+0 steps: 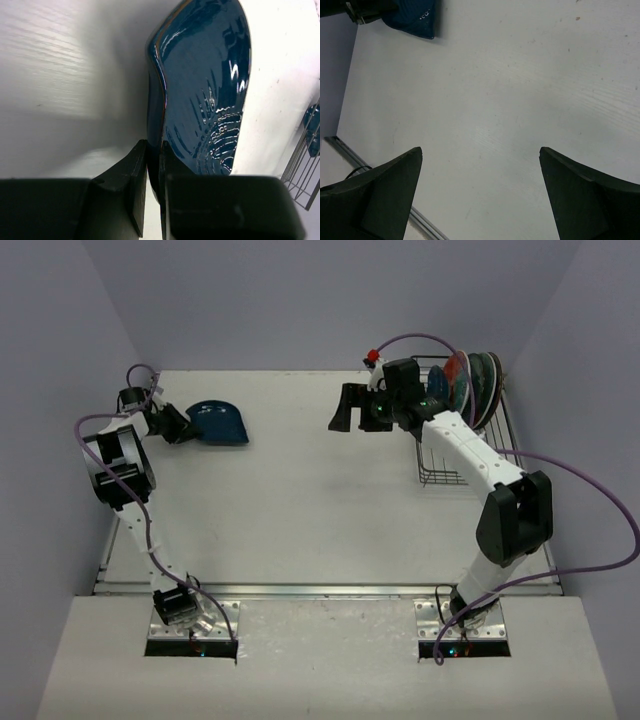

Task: Unload the plates from the dish rack

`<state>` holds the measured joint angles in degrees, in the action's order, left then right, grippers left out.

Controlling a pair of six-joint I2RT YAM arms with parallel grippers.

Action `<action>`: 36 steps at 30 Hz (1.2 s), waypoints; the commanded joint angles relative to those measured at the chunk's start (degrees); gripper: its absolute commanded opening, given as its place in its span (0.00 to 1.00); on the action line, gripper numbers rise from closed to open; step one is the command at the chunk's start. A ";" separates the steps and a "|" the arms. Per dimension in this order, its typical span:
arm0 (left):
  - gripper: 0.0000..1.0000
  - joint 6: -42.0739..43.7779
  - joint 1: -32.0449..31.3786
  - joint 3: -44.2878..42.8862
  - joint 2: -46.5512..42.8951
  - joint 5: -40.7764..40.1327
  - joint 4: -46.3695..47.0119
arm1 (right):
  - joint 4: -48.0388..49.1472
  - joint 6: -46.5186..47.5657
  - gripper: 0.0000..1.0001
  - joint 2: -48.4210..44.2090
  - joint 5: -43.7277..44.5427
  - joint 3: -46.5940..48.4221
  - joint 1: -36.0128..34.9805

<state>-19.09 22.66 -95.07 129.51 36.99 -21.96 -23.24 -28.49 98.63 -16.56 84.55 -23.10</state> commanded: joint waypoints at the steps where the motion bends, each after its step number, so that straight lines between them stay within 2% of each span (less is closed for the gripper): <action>1: 0.00 -5.32 -0.69 -6.25 -0.26 6.24 7.96 | 0.92 0.45 0.99 -2.83 -1.15 -0.33 1.09; 9: 0.00 -9.76 -0.60 -6.71 2.76 4.41 11.70 | 0.01 -0.16 0.99 -2.89 0.65 0.00 2.07; 13: 0.05 -9.82 -0.69 -8.11 4.34 3.44 11.14 | -1.46 0.63 0.99 -3.00 3.64 1.41 2.89; 17: 0.14 -8.82 -0.69 -8.03 4.61 2.91 10.22 | -3.40 2.23 0.99 -3.11 6.29 2.35 3.33; 21: 0.28 -8.51 -0.60 -7.77 4.19 3.08 9.70 | -5.80 4.46 0.99 -3.22 9.18 3.49 3.42; 25: 0.47 -8.34 -0.60 -6.72 1.77 3.78 9.83 | -8.11 6.33 0.99 -3.44 12.63 5.50 3.42; 29: 0.53 -7.80 -0.60 -6.62 -1.74 3.96 8.95 | -9.01 8.71 0.99 -4.50 17.37 6.42 3.42; 32: 0.62 -7.14 -0.60 -6.97 -4.62 3.35 8.26 | -9.27 10.12 0.99 -5.02 22.18 7.27 3.42; 34: 0.63 -5.64 -0.76 -8.12 -8.70 -0.18 6.32 | -9.52 12.46 0.99 -4.64 29.63 8.67 3.42; 36: 0.62 -1.88 -1.69 -8.37 -11.82 -7.22 1.84 | -9.95 14.66 0.99 -3.68 34.74 10.61 3.42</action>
<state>-26.12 21.85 -100.18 128.97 37.46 -17.49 -33.34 -19.07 96.10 4.90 90.05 -19.73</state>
